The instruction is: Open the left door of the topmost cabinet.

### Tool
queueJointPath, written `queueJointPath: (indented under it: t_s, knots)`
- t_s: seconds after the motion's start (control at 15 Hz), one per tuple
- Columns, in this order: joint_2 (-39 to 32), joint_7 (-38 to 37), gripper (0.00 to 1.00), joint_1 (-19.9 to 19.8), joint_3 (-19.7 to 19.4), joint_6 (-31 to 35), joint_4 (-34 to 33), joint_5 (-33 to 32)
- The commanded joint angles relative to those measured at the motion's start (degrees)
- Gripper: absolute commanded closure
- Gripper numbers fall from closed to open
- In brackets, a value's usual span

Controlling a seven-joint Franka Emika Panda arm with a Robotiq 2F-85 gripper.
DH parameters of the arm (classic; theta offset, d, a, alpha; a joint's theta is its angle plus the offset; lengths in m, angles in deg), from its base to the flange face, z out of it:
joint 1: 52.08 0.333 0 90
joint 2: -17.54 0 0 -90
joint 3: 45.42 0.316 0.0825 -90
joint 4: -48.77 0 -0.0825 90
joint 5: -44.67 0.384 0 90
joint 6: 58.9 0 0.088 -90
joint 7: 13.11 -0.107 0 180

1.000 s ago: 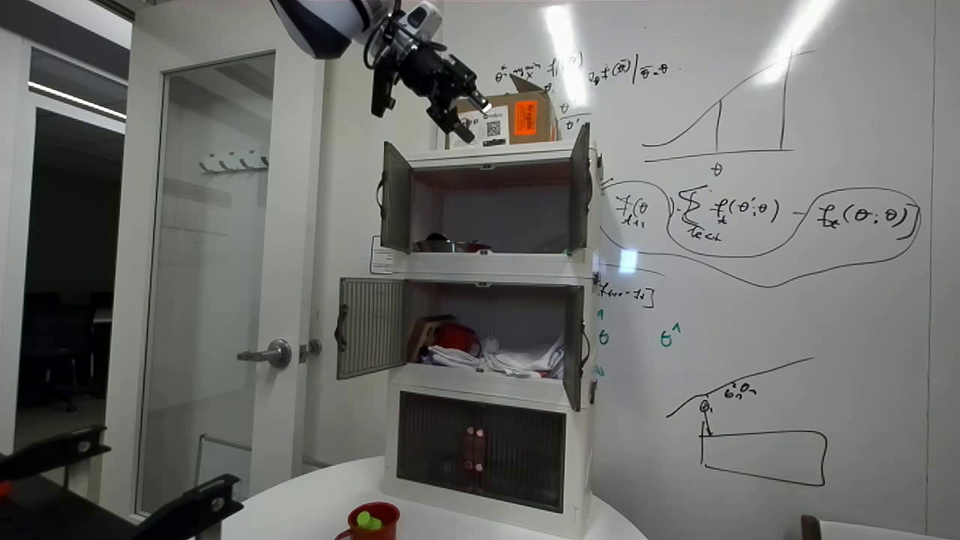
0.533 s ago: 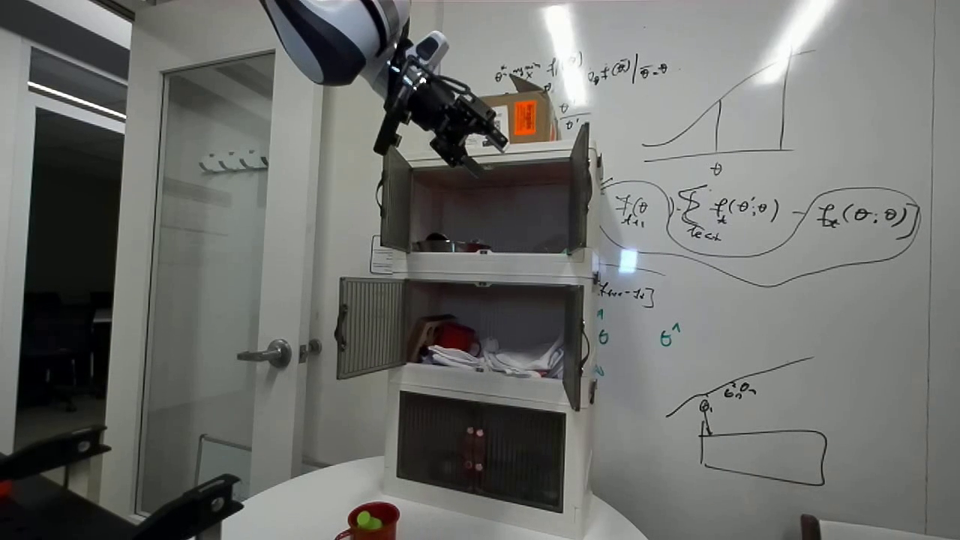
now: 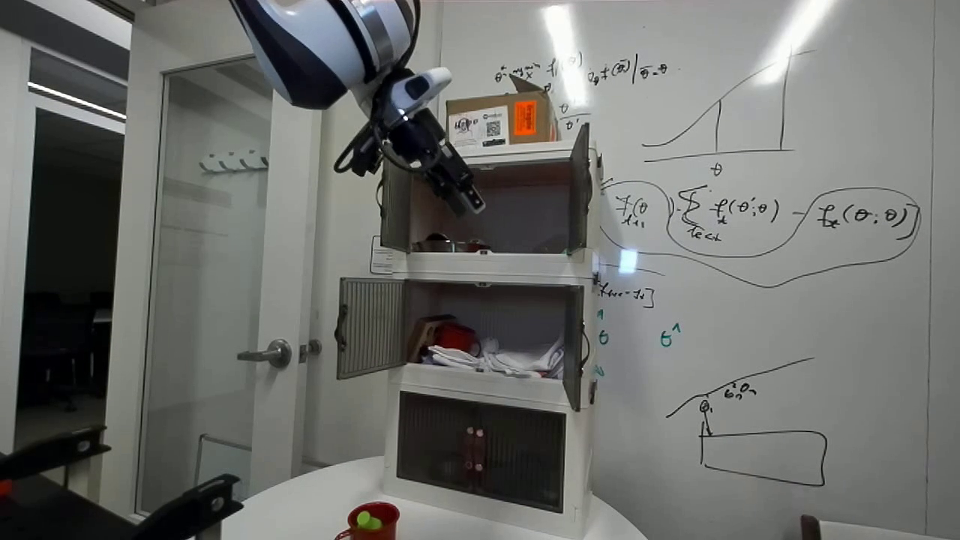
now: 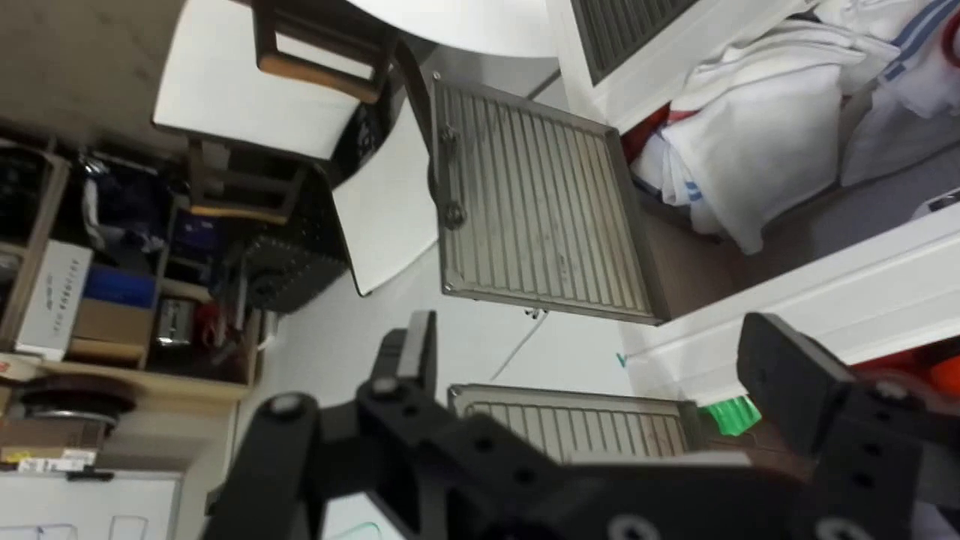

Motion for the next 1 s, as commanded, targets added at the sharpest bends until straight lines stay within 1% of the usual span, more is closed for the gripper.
queueJointPath:
  t_s: [0.0,0.07,0.2,0.33,0.4,0.47,0.53,0.93]
  knots:
    - [0.0,10.6,0.00,0.3,-5.5,0.6,3.1,15.8]
    - [-0.5,13.8,0.00,1.2,-7.6,-0.1,3.5,20.7]
    - [-1.5,19.3,0.00,4.5,-12.0,-3.0,3.4,29.9]
    - [-1.9,24.2,0.00,8.6,-15.9,-7.9,2.4,39.2]
    - [-1.8,21.6,0.00,-0.9,-7.4,-3.9,3.5,34.0]
    - [-2.0,23.3,0.00,0.1,-8.3,-5.3,3.4,37.1]
    - [-2.1,24.0,0.00,0.8,-8.7,-6.1,3.3,38.5]
    - [-2.1,24.0,0.00,1.5,-8.9,-6.5,3.3,39.3]
